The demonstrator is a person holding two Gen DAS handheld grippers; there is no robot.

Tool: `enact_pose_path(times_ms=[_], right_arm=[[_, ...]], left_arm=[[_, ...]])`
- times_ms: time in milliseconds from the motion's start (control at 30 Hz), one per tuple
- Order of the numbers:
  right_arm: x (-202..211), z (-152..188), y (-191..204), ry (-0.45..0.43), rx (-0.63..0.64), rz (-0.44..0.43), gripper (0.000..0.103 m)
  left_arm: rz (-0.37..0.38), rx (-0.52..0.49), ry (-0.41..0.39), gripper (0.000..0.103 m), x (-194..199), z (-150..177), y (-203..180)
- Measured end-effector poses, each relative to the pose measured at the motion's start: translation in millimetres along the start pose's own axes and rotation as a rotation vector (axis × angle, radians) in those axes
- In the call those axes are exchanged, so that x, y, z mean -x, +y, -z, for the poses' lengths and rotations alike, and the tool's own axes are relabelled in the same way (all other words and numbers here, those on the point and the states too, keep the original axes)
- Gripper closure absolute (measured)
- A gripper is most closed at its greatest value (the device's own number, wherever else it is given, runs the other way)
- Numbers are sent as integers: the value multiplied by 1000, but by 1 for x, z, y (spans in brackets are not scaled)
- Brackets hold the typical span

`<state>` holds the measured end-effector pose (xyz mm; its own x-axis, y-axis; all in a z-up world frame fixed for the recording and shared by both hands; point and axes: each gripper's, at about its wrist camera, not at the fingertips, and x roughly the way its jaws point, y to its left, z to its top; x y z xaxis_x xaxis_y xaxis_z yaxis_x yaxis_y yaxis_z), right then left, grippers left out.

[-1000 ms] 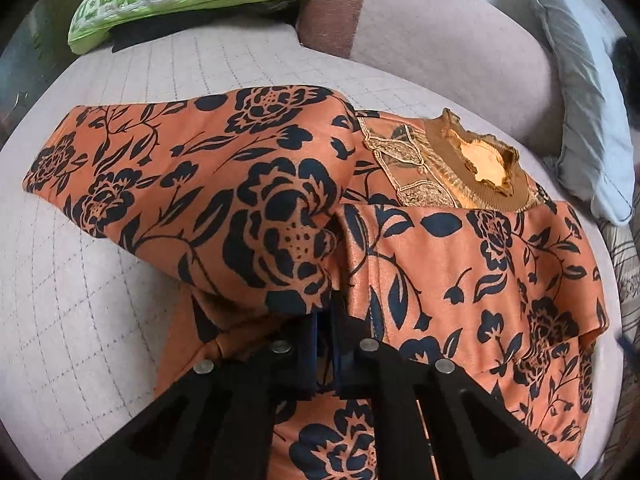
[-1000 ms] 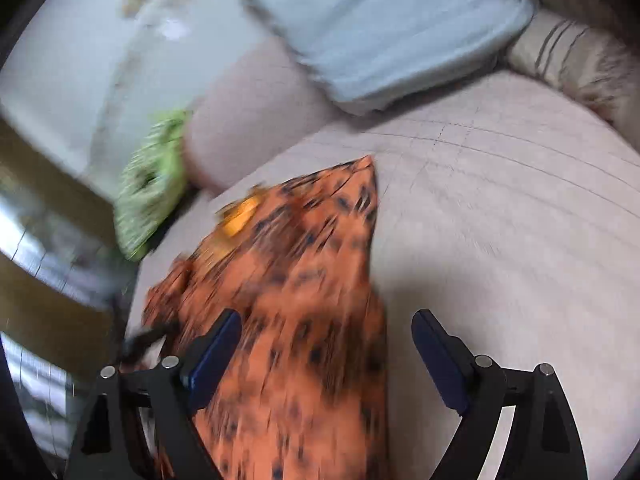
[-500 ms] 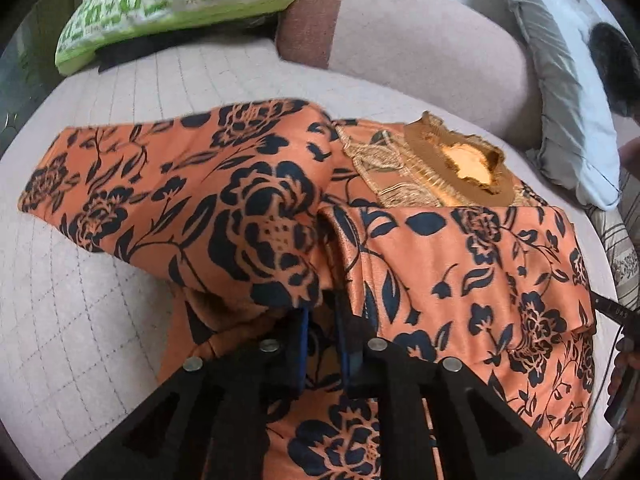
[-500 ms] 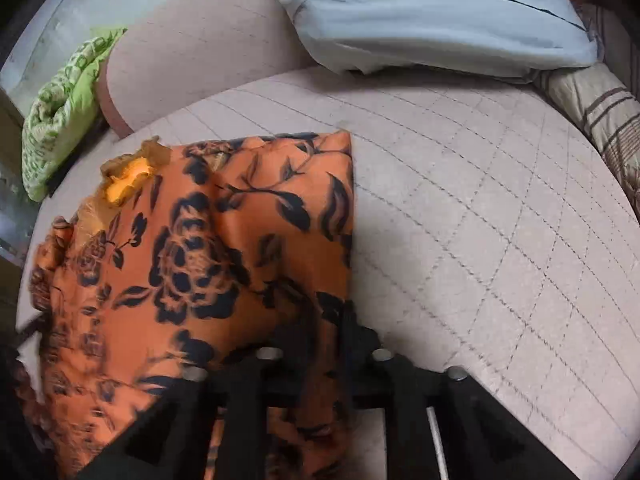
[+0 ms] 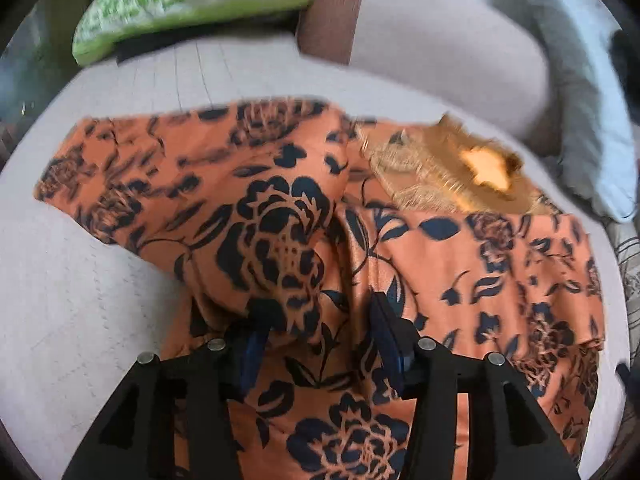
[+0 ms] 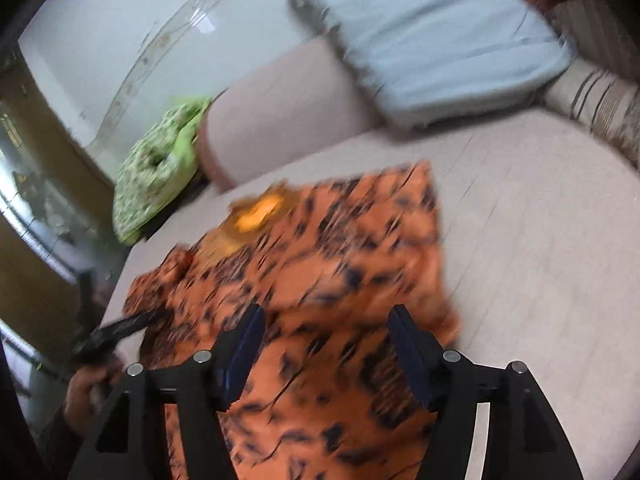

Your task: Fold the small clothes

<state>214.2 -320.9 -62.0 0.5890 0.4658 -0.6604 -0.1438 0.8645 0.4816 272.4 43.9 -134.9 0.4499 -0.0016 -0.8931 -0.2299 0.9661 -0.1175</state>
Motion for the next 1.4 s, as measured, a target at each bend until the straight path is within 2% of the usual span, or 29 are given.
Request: enact_pose_path(times_ms=[33,100,267,333,400,467,533,600,667,700,800,1000,1033,1067,1100,1133,1233,1333,1400], right_arm=[[0,7,3,8,-2,-11,36],[-11,20,6,19,24,-17,36],[-19,45,2,27,24,-36,36],[-19,50,-2,5,7,-49,36],[-17,51,-5,-16,-14,-69,36],[-15,53,-8,-36,-23,-104,36],[-15,53,-8,-47,-19,-129,36],[-15,54,-13,-59,-40,-155,36],[-17,54,-16,-51,-61,-174,36],[-18,54,-18,-53,-70,-184,36],[-16,54,-18,-60,-64,-186,36],[-14,53,-16,-62,-56,-202,36],[-14,53,-15,-63,-53,-205,36],[-14,53,-15,-64,-48,-210,36],[-13,52,-14,-67,-46,-211,36],[-13,52,-14,-69,-44,-212,36],[-12,51,-16,-78,-53,-215,36],[-10,50,-18,-84,-61,-221,36],[-11,50,-19,-80,-65,-226,36]], left_arm=[[-20,-10,0,52,-2,-2,-4],[-52,-37,12,60,-2,-7,-12],[-47,-35,26,77,-1,-14,-13],[-30,-30,55,76,-3,-17,-10],[13,-40,72,61,-1,-19,-10],[32,-56,54,33,4,-20,-9],[15,-70,20,31,5,-19,-13],[44,-46,2,31,4,-14,-11],[29,-41,30,52,-1,-14,-13],[-9,-22,34,56,-3,-15,-12],[-46,38,32,58,-3,-22,-8],[-76,23,55,54,-10,-32,-8],[-78,24,58,60,-12,-35,-8],[-74,27,65,81,-15,-38,-11],[-79,31,72,91,-17,-42,-13],[-90,37,75,96,-20,-48,-15],[-78,79,49,97,-12,-59,-5],[-81,48,-11,97,1,-71,-7],[-3,48,-6,95,5,-76,-9]])
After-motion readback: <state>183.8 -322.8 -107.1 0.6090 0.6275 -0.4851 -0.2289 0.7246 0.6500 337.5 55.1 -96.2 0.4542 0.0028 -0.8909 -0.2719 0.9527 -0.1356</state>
